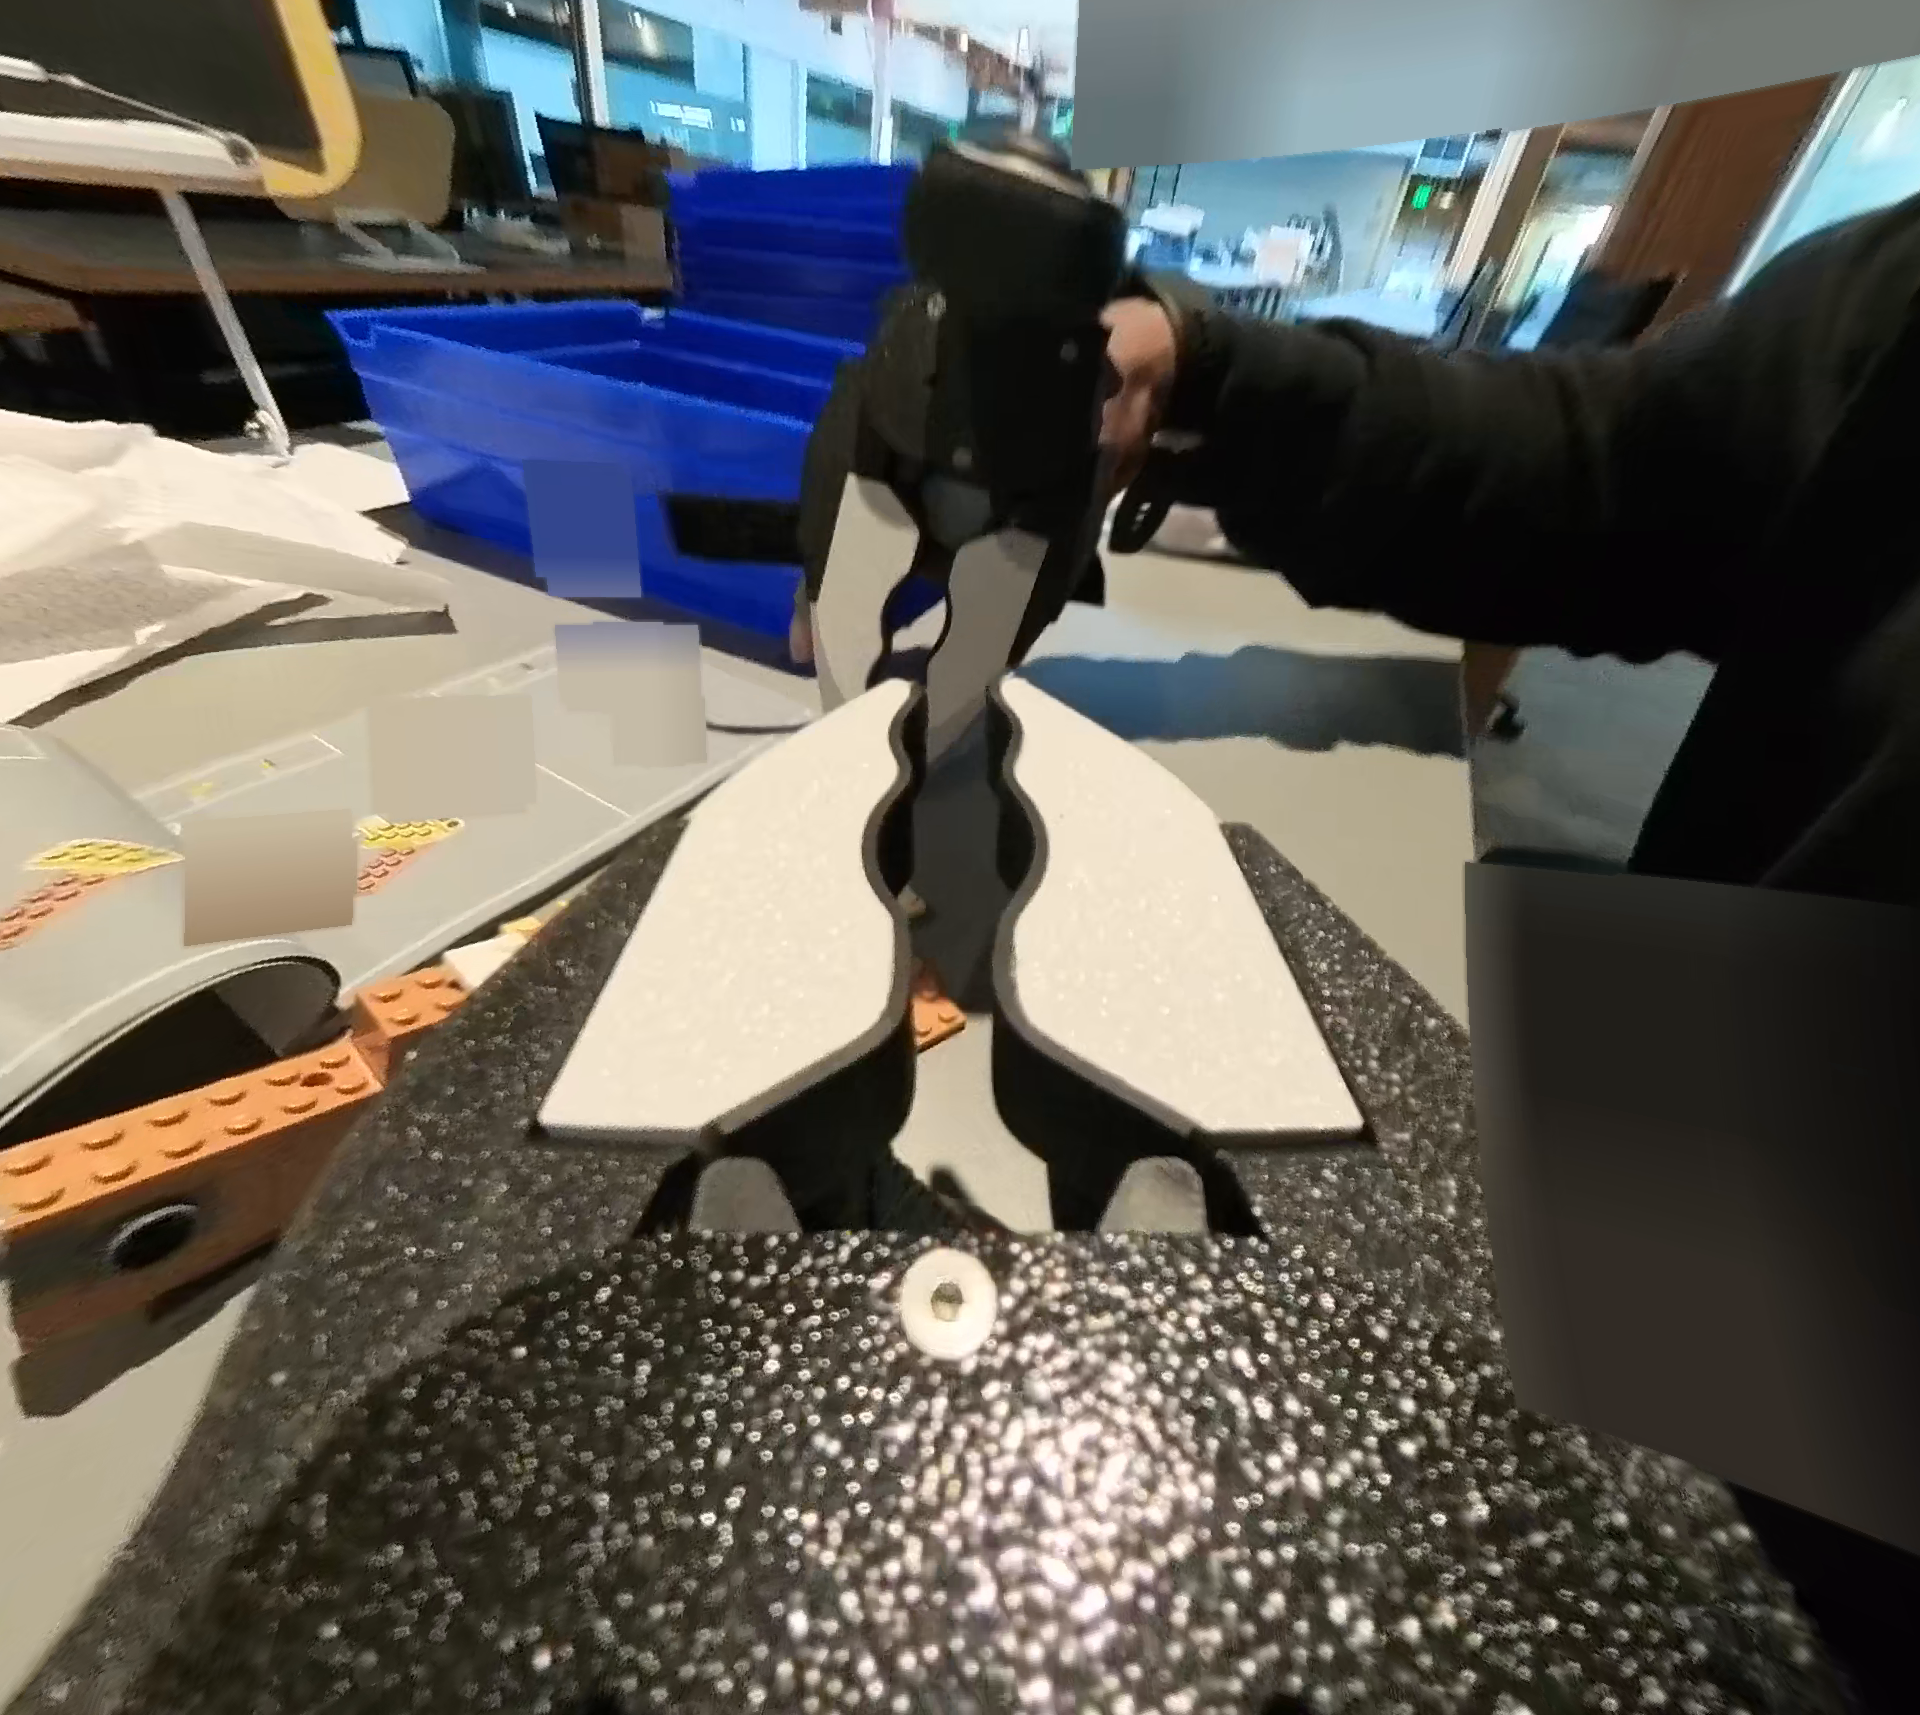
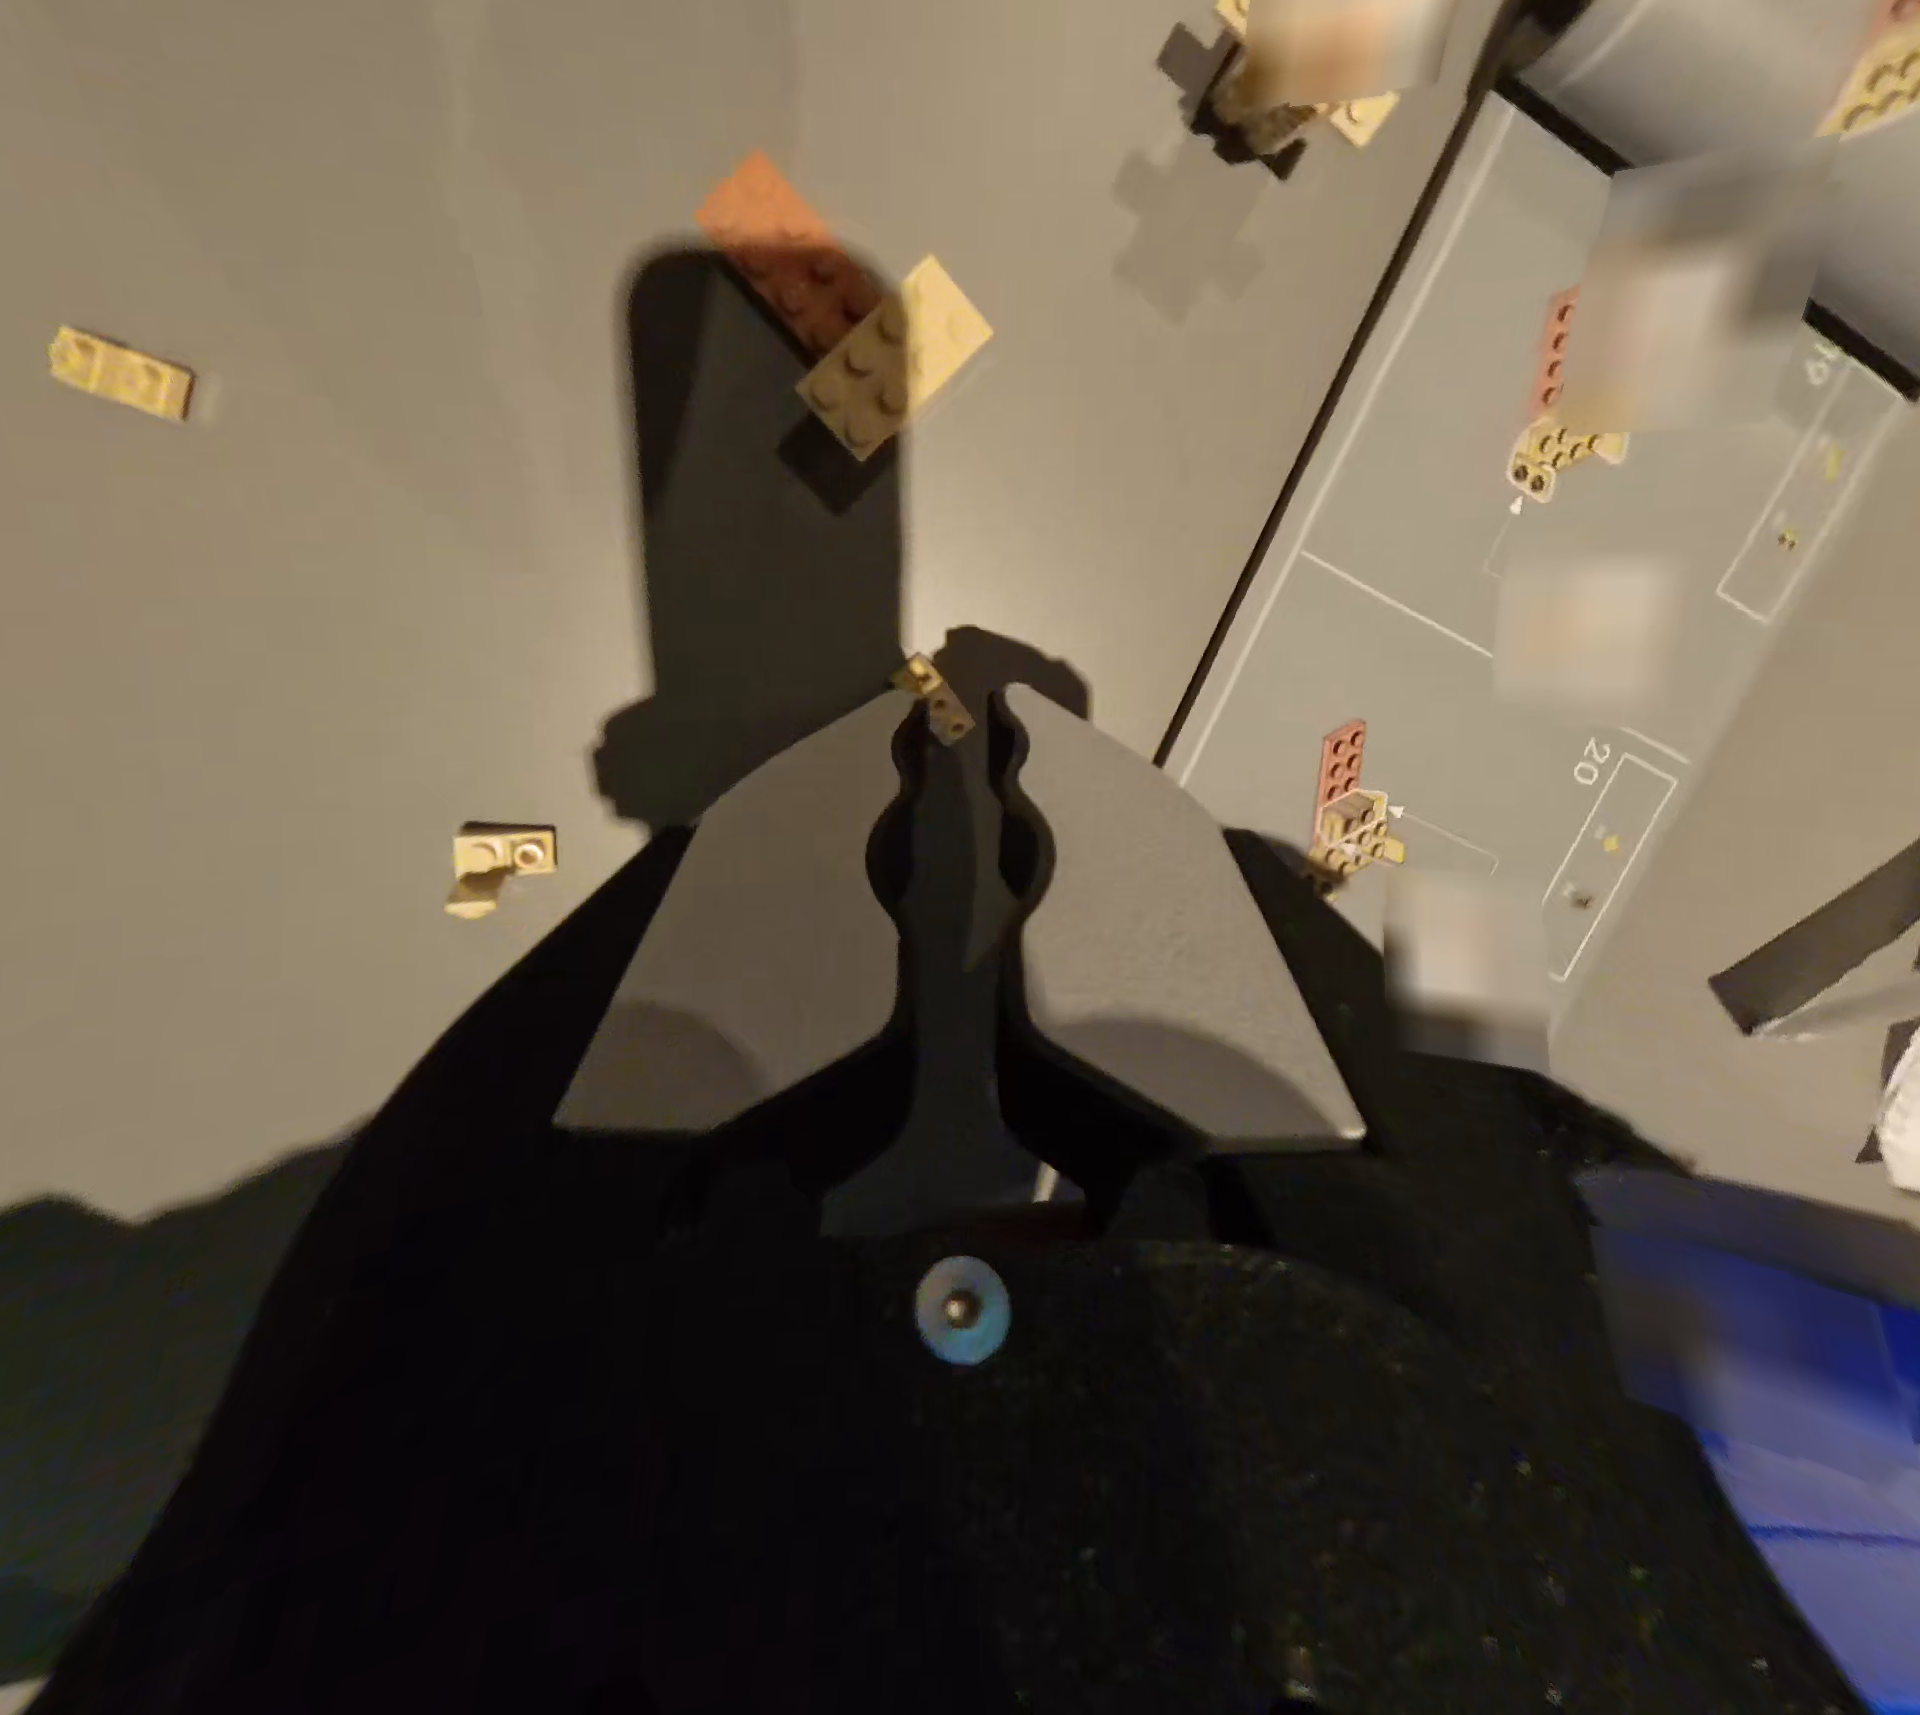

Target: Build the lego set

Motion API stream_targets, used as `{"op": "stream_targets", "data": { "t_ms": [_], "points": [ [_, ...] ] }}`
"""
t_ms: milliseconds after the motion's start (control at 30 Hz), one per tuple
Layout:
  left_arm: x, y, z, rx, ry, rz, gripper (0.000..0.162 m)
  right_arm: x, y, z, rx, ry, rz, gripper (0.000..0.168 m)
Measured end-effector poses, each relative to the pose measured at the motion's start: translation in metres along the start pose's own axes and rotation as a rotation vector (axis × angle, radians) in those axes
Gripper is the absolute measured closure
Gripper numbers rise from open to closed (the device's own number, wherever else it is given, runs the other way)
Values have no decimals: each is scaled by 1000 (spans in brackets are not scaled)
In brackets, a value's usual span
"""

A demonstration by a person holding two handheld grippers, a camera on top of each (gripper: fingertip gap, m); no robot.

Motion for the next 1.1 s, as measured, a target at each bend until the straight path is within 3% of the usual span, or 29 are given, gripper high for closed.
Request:
{"op": "stream_targets", "data": {
  "t_ms": [400, 600, 700, 867, 933, 1000, 1100],
  "points": [
    [-5, 7, 5, 20, 59, -66, 152, 0, -15, 5, -75, 84, 106, 159],
    [-7, 9, 6, 19, 66, -83, 152, -3, -16, -1, -6, -40, 67, 160],
    [-8, 11, 4, 12, 47, -99, 152, -25, 0, -4, 22, -297, -194, 160],
    [-22, 18, 0, -113, -139, -253, 150, -80, 62, -1, -135, -926, -1022, 160],
    [-29, 19, -7, -168, -263, -298, 150, -89, 76, 5, -233, -1104, -1263, 160],
    [-31, 17, -15, -196, -362, -301, 151, -96, 81, 12, -312, -1205, -1412, 160],
    [-31, 14, -24, -254, -486, -294, 151, -104, 81, 20, -355, -1271, -1498, 160]
  ]
}}
Point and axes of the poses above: each gripper's, where its closed fingertips meet, y back along the fingers, x out of its underside, z = x × y across the jaws, the point moved 3 cm from there along y, back along the fingers, and after that the axes turned 2 degrees about z, right-handed, at the moved point
